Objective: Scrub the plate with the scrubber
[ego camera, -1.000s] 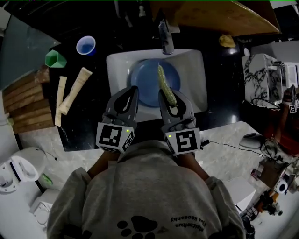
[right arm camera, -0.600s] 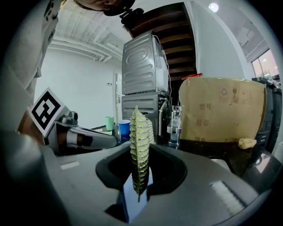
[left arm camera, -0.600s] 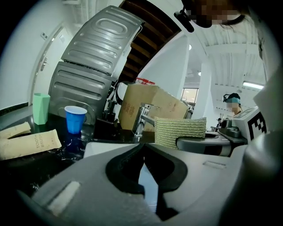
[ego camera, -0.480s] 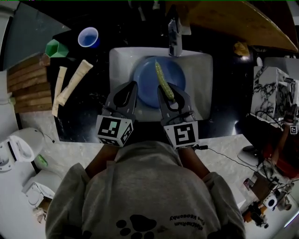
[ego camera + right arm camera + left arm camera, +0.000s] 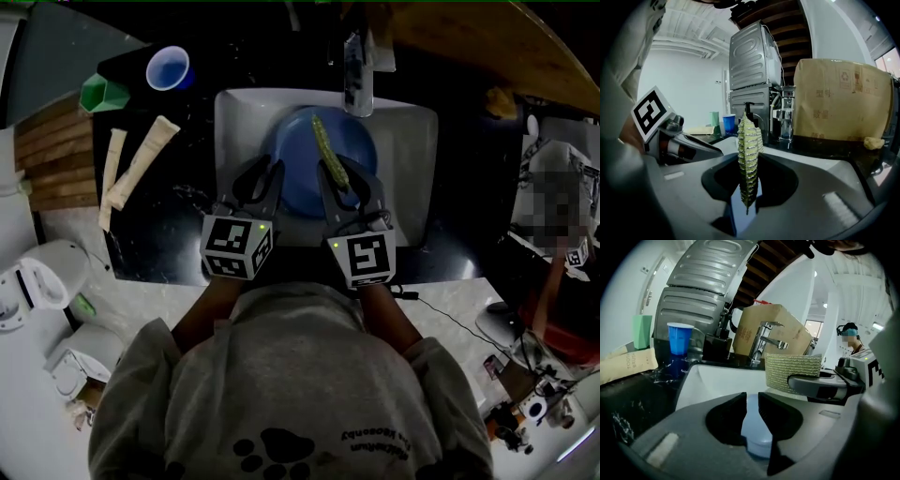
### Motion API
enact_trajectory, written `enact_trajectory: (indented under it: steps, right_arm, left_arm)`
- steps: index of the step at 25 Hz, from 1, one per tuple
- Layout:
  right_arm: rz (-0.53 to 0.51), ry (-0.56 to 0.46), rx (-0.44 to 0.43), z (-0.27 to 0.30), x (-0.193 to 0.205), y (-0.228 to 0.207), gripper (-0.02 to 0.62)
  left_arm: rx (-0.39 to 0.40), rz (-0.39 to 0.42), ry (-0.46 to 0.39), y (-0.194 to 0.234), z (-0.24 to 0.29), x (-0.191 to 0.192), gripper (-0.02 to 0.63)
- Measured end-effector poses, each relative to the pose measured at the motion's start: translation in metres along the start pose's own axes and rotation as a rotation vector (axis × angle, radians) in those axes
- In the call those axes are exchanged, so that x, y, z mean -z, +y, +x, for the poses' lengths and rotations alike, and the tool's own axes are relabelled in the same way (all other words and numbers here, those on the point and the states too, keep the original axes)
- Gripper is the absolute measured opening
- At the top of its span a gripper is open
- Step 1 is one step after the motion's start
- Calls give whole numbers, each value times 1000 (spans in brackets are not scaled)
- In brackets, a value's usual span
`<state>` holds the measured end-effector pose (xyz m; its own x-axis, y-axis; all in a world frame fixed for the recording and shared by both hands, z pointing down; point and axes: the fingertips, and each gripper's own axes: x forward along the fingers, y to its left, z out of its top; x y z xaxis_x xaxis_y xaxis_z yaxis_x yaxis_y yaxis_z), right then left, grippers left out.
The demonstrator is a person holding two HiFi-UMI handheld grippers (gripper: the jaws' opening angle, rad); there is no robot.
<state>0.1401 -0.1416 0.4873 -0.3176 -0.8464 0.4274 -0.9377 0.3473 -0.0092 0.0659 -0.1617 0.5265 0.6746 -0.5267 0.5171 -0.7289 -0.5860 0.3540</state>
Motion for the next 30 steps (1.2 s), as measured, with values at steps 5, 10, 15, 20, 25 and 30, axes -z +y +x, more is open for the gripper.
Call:
enact_trajectory:
  steps: [5, 10, 15, 20, 25, 30]
  right_arm:
    - [10, 30, -10, 7, 11, -6, 71]
    - [24, 39, -8, 10, 16, -12, 71]
    - [36, 47, -8, 12, 21, -16, 71]
    - [57, 51, 1, 13, 21, -17, 72]
    - [62, 51, 13, 11, 24, -21, 72]
    - [73, 48, 32, 8, 24, -28, 72]
  left_arm:
    - [-47, -102, 127, 13, 14, 28, 95]
    - [-118, -138, 244, 24, 22, 53, 129]
    - [-126, -174, 340, 27, 28, 74, 158]
    - [-181, -230, 432, 40, 31, 93, 160]
    - [-173, -292, 499, 40, 38, 111, 158]
    - [-159, -381, 546, 32, 44, 126, 158]
